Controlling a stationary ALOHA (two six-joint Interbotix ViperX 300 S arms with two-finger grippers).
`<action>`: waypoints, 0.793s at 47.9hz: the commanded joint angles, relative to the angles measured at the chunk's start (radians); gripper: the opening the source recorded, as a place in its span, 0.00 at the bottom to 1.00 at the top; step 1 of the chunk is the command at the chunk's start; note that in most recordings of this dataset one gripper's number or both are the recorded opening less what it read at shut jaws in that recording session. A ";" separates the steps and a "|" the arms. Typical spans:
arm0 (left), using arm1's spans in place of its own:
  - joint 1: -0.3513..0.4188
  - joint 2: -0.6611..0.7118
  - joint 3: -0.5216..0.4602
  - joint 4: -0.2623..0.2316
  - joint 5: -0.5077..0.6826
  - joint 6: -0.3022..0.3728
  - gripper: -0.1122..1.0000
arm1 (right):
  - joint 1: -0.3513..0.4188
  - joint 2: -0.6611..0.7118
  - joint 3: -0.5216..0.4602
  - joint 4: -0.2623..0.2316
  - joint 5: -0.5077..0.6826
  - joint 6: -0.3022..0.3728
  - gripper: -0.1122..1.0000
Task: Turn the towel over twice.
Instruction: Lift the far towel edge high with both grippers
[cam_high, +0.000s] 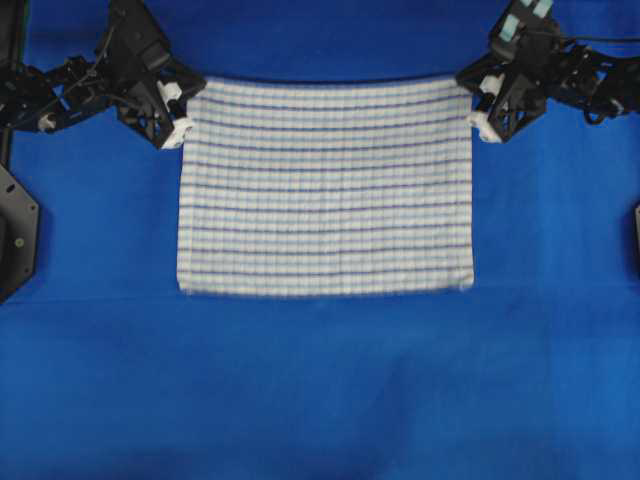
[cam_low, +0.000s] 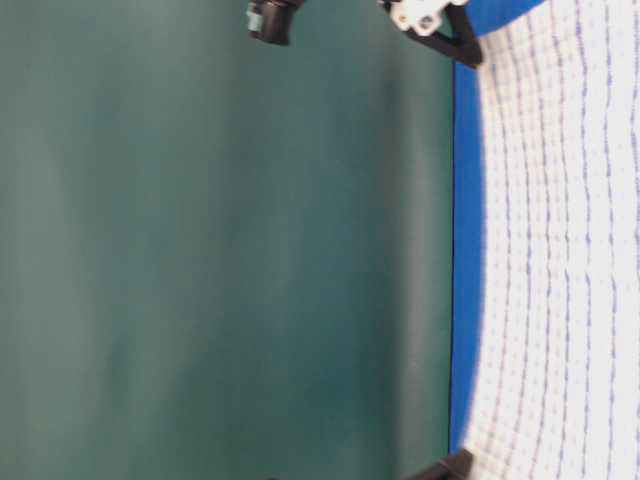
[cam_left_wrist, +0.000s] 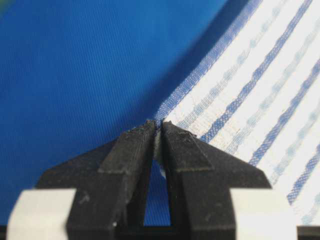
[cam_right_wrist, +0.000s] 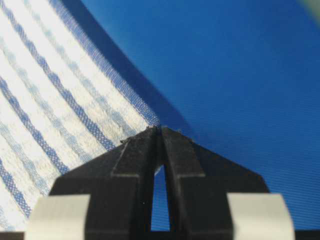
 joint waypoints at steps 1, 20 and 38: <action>0.002 -0.069 -0.044 -0.002 0.023 -0.006 0.14 | -0.026 -0.066 -0.025 -0.002 0.023 -0.003 0.15; 0.032 -0.241 -0.130 -0.002 0.075 0.009 0.14 | -0.092 -0.201 -0.149 -0.021 0.164 -0.057 0.15; 0.055 -0.357 -0.187 -0.002 0.087 0.060 0.14 | -0.092 -0.337 -0.273 -0.028 0.304 -0.110 0.15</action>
